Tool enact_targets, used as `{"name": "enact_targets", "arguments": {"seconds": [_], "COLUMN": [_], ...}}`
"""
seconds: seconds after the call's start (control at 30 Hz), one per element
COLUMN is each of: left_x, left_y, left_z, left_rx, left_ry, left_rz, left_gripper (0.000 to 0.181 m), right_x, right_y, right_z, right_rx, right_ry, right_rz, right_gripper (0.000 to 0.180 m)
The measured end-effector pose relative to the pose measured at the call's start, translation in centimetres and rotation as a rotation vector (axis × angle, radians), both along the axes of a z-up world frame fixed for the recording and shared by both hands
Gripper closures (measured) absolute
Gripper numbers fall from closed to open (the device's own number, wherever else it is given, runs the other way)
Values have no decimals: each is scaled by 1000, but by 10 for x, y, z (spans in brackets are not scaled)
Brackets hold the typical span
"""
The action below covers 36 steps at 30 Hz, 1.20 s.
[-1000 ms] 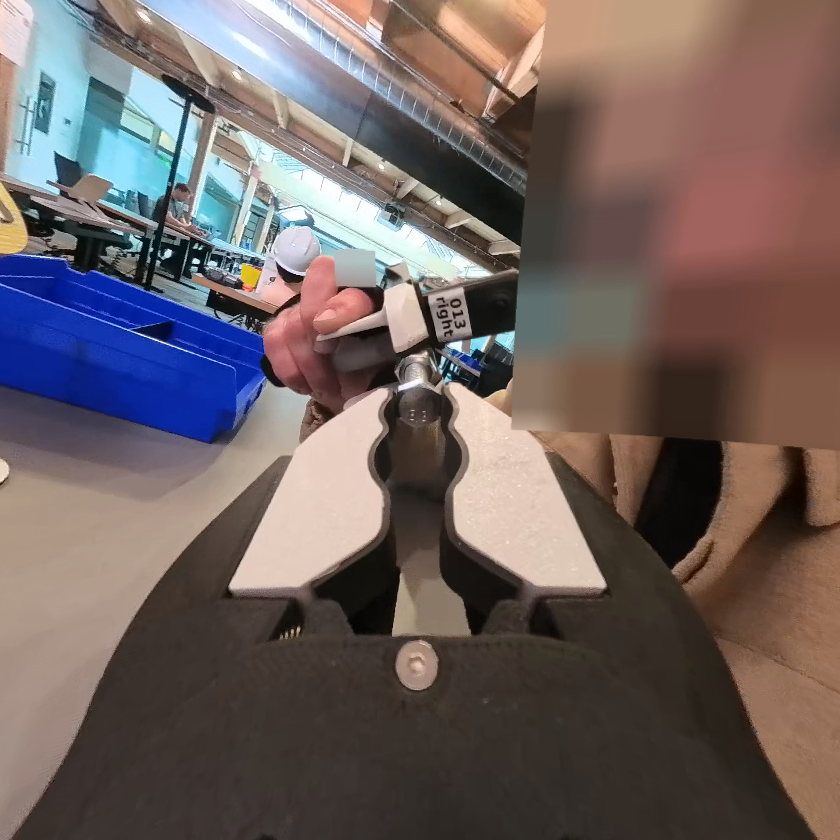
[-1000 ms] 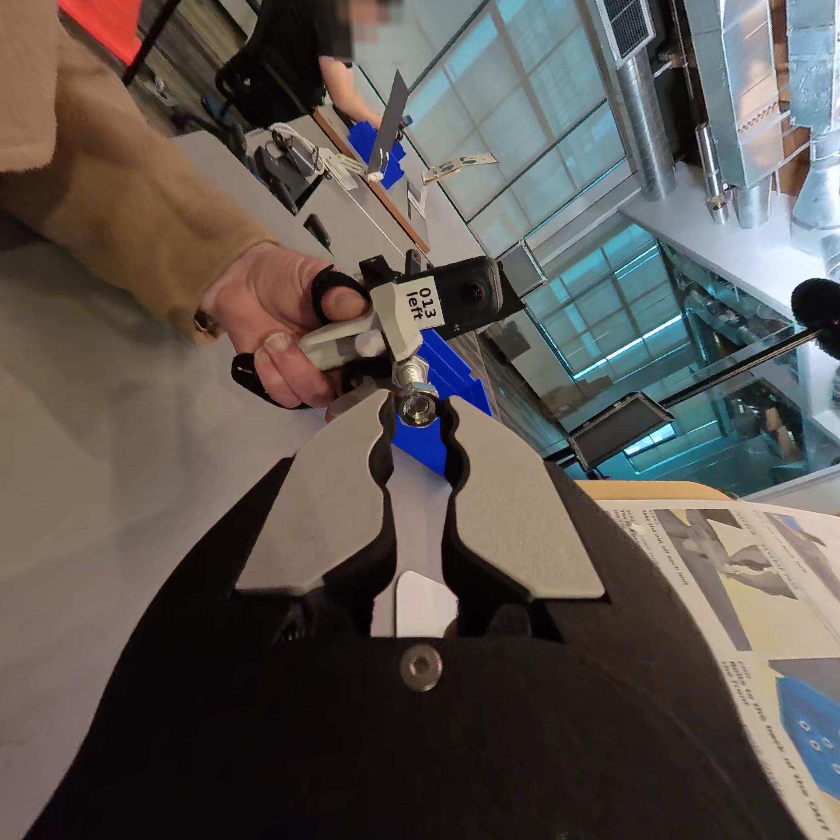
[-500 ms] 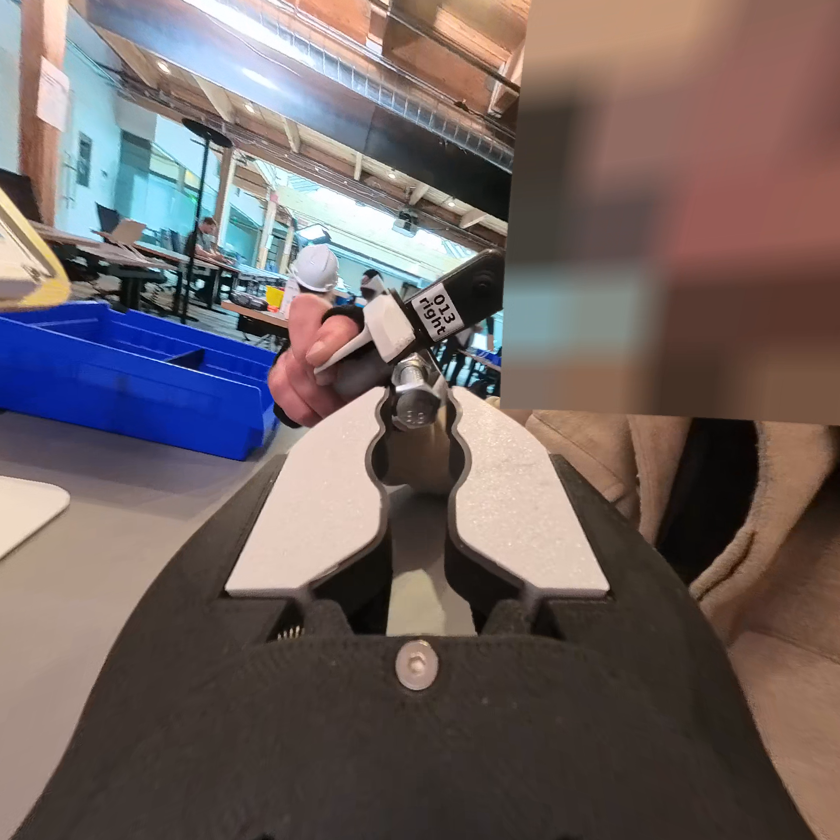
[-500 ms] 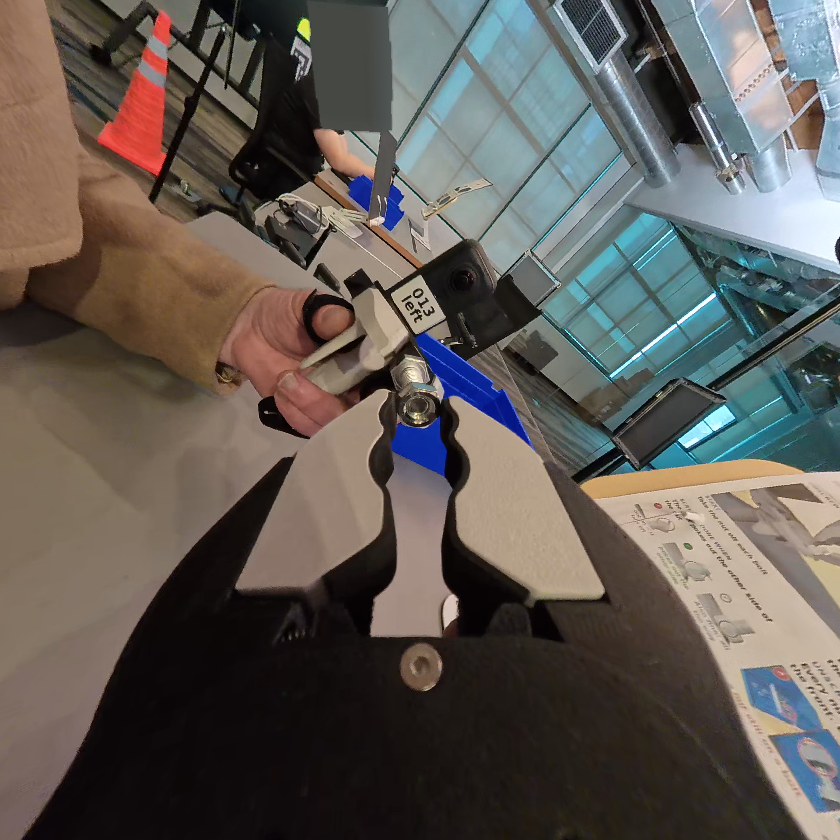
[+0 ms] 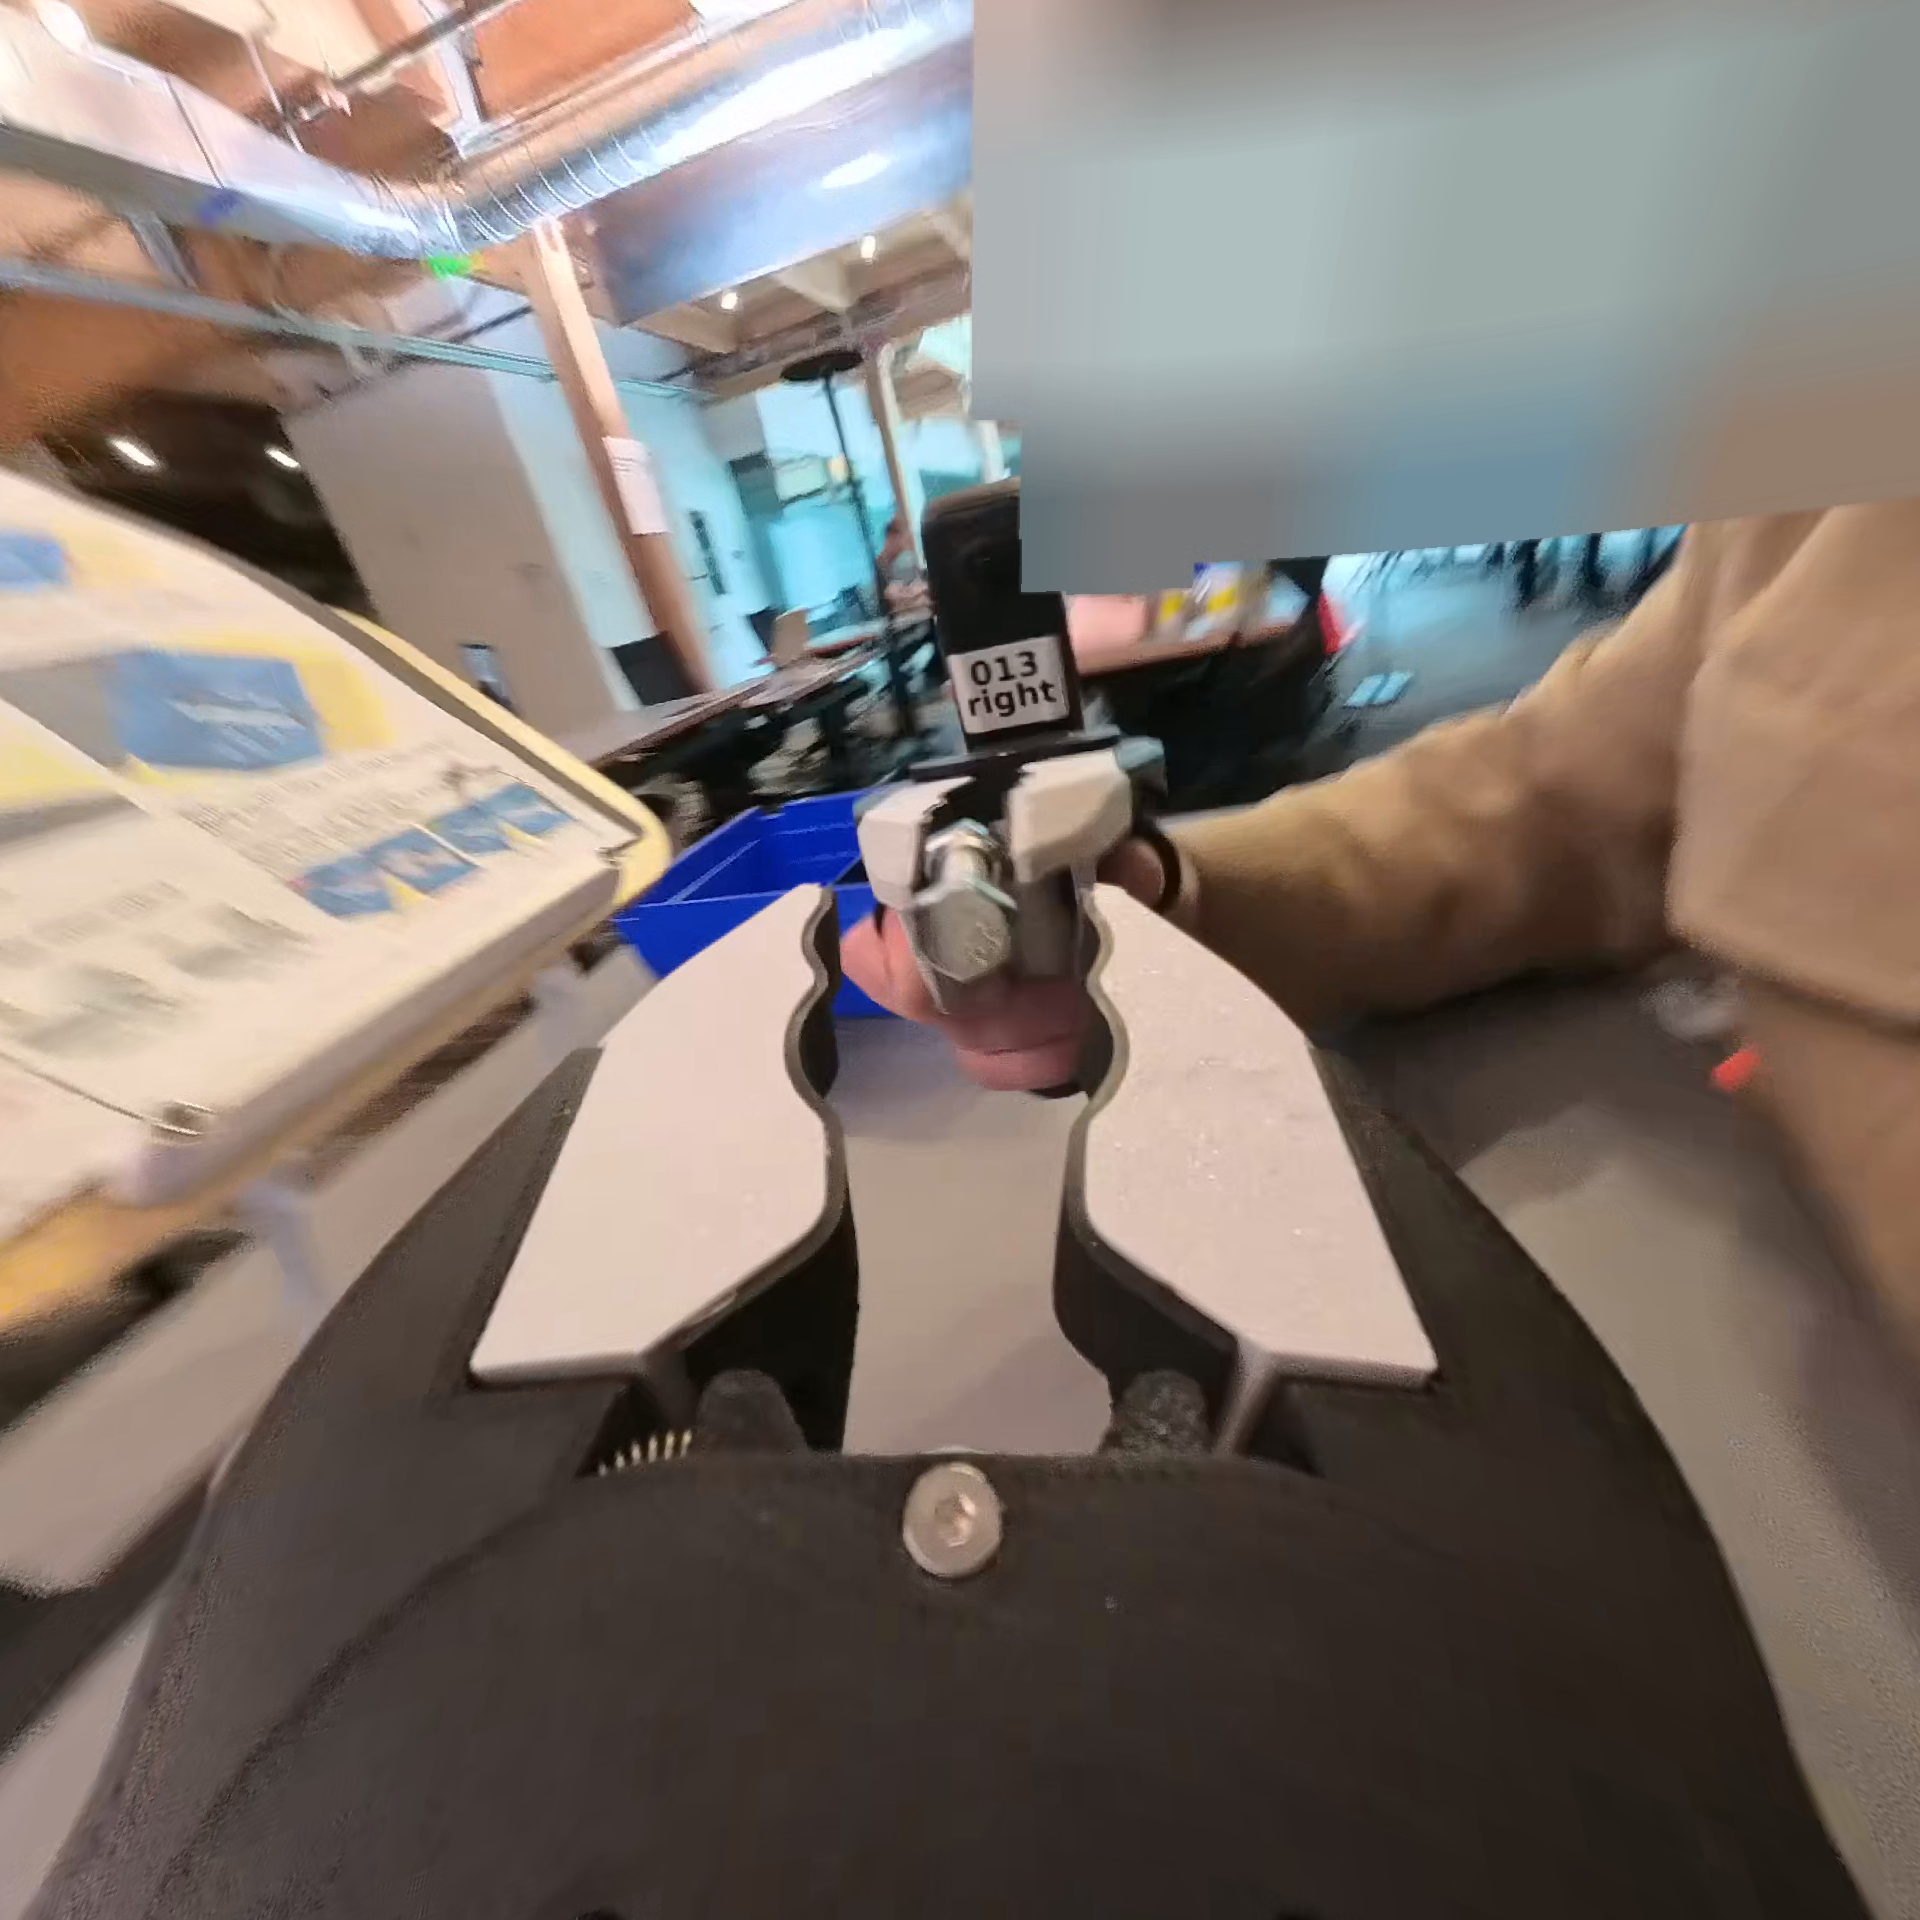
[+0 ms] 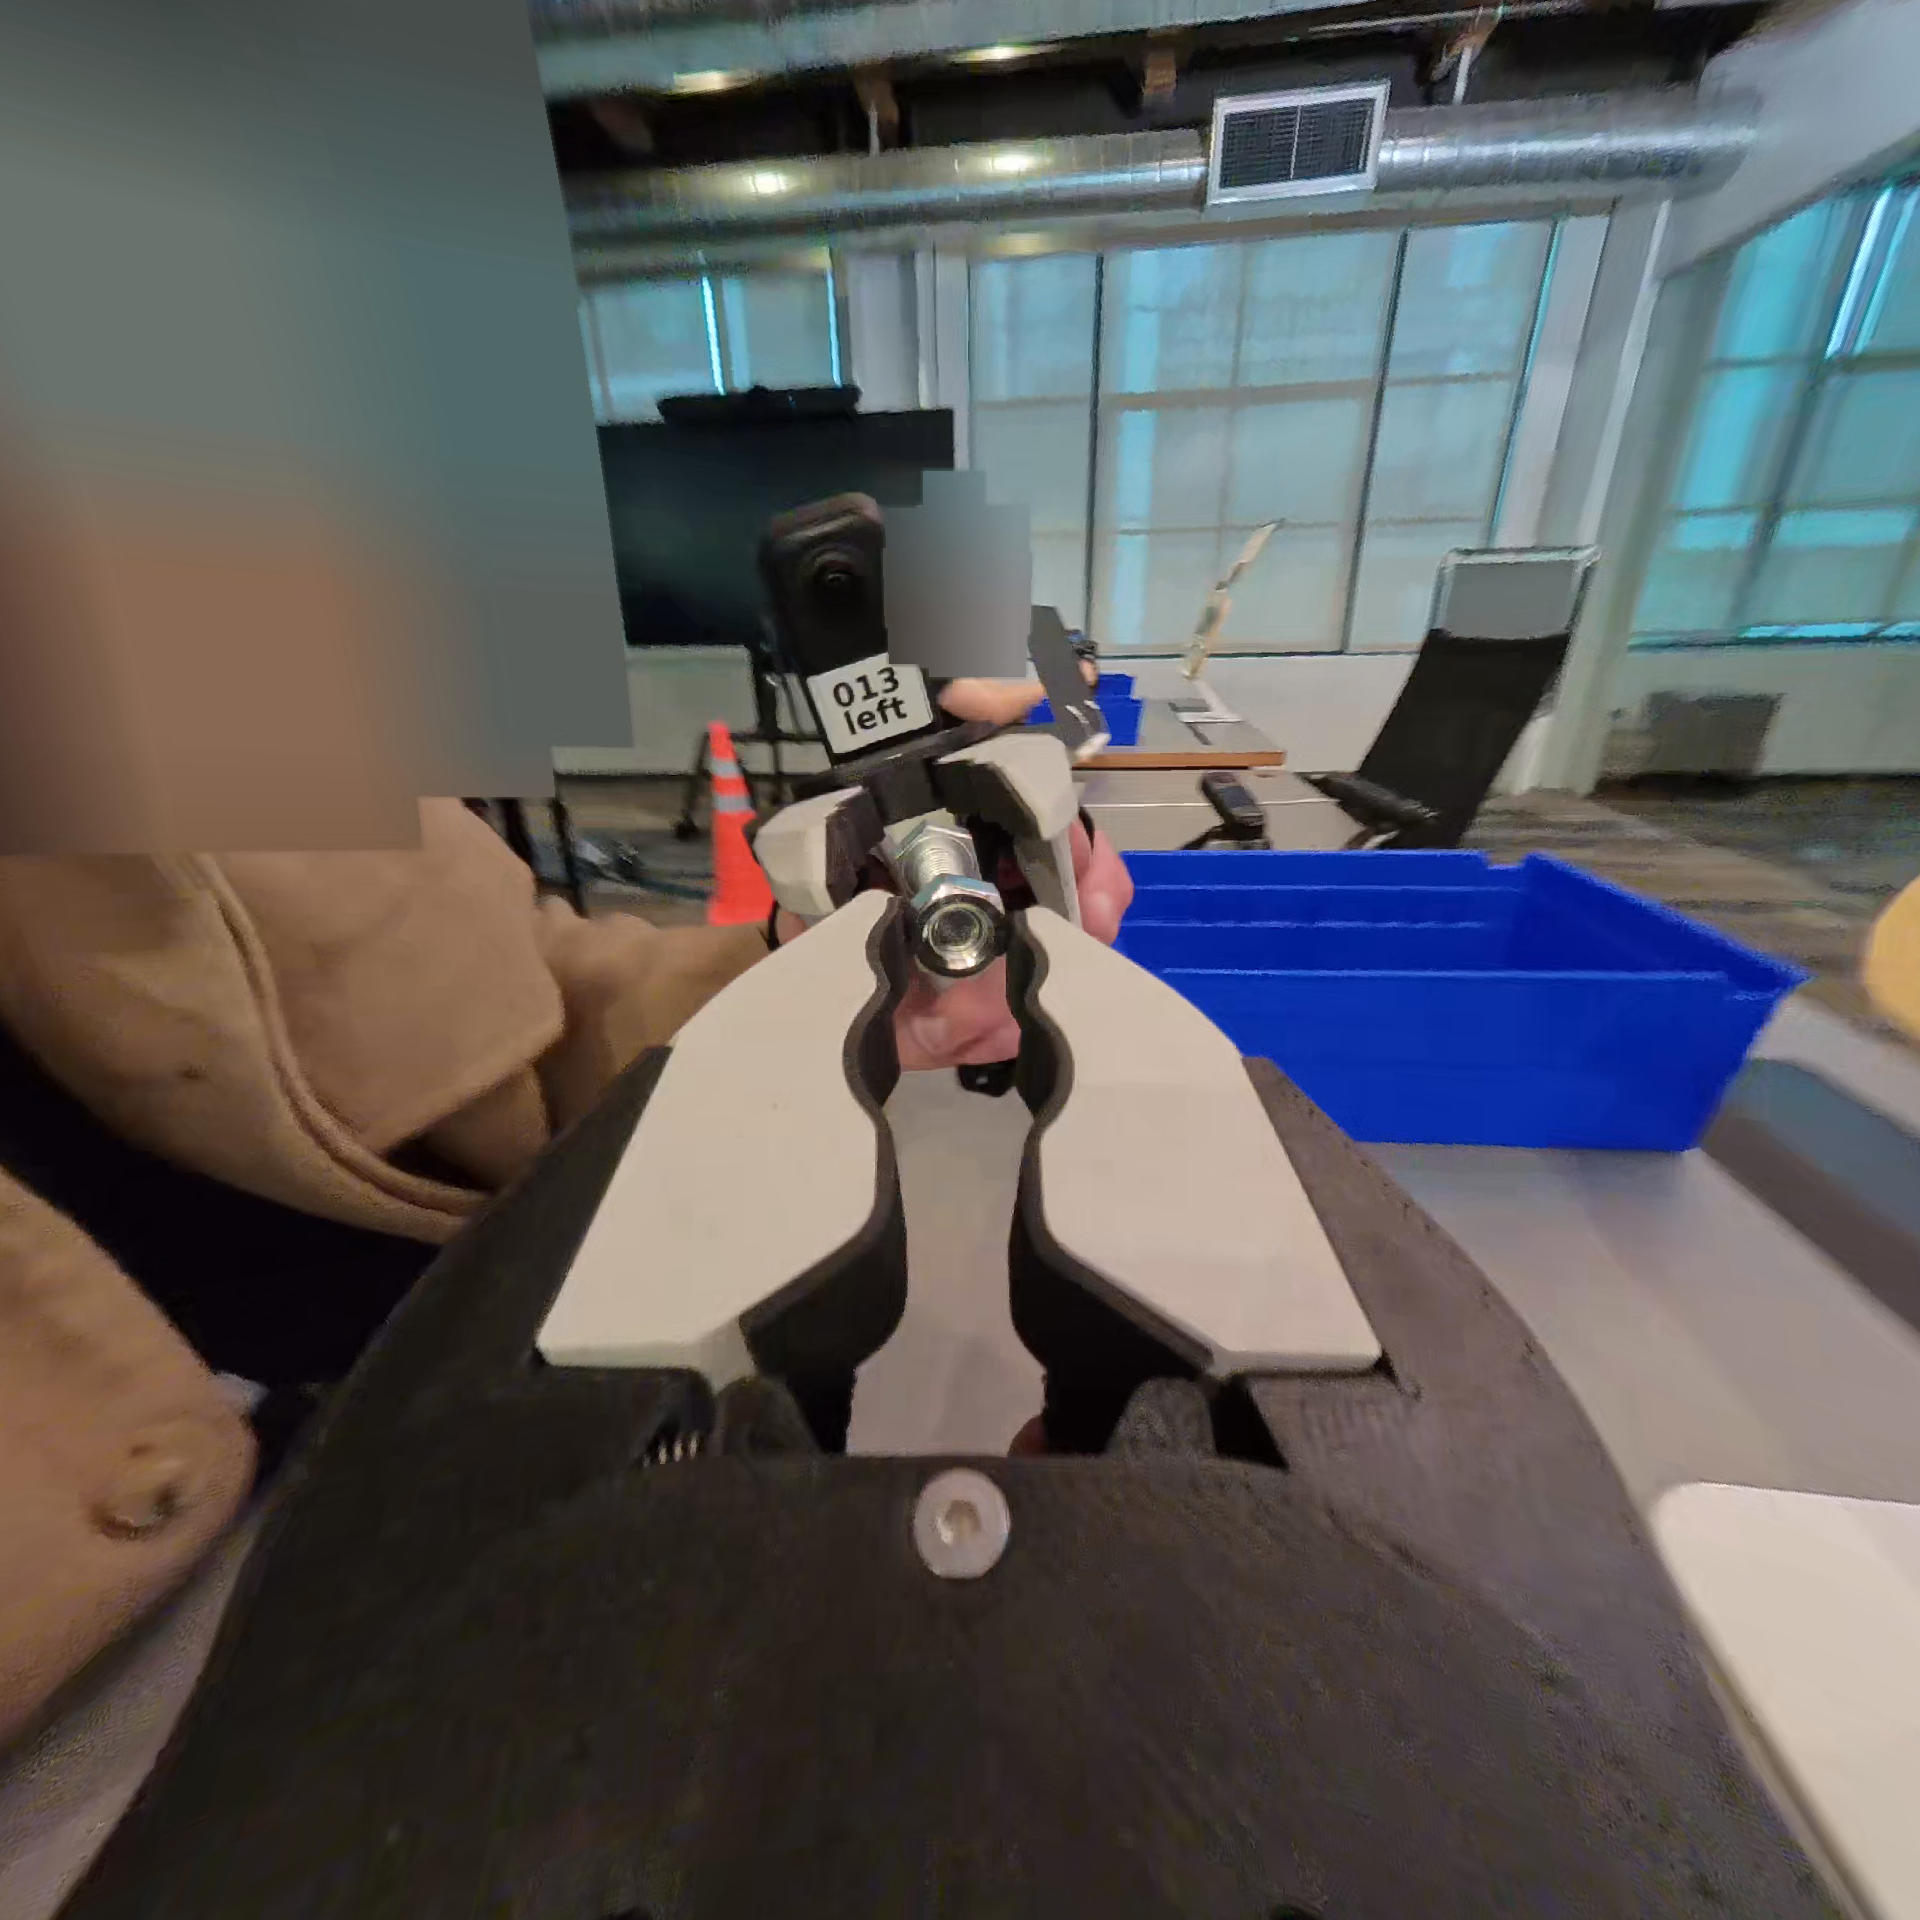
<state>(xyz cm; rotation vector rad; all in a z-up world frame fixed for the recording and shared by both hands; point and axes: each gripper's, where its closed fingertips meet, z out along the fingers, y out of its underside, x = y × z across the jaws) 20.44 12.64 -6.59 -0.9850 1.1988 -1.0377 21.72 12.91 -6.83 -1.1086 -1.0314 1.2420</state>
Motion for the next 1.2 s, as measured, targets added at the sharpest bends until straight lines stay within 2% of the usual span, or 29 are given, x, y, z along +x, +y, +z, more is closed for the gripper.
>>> {"name": "enact_targets", "arguments": {"seconds": [0.1, 0.2, 0.3, 0.5, 0.6, 0.77, 0.93, 0.97, 1.2], "left_x": [1, 2, 4, 3, 3, 6, 6, 6, 7], "left_y": [-3, -2, -1, -1, -1, -6, -7, -8, -10], "left_z": [-3, -7, -11, -10, -8, -6, -9, -11, -10], "left_rx": [140, 197, 190, 96, -87, -441, -630, -654, -687], "left_ry": [62, 102, 126, 114, 80, -2, -56, -65, -88], "left_rz": [65, 103, 100, 64, -19, -253, -405, -433, -475], "left_gripper": [147, 152, 161, 162, 162, 163, 163, 163, 163], "right_x": [1, 0, -3, -4, -3, -1, 0, 1, 1], "right_y": [1, 2, -1, -1, -1, -7, -8, -8, -11], "right_z": [-2, -5, -8, -7, -5, 0, -8, -8, -8], "right_rx": [-125, -196, -225, -183, -39, 360, 988, 1060, 1053], "right_ry": [62, 88, 96, 87, 39, -140, -483, -527, -502], "right_rz": [73, 110, 139, 106, 15, -170, -426, -448, -444], "right_gripper": [161, 161, 161, 161, 161, 161, 161, 161, 162]}}
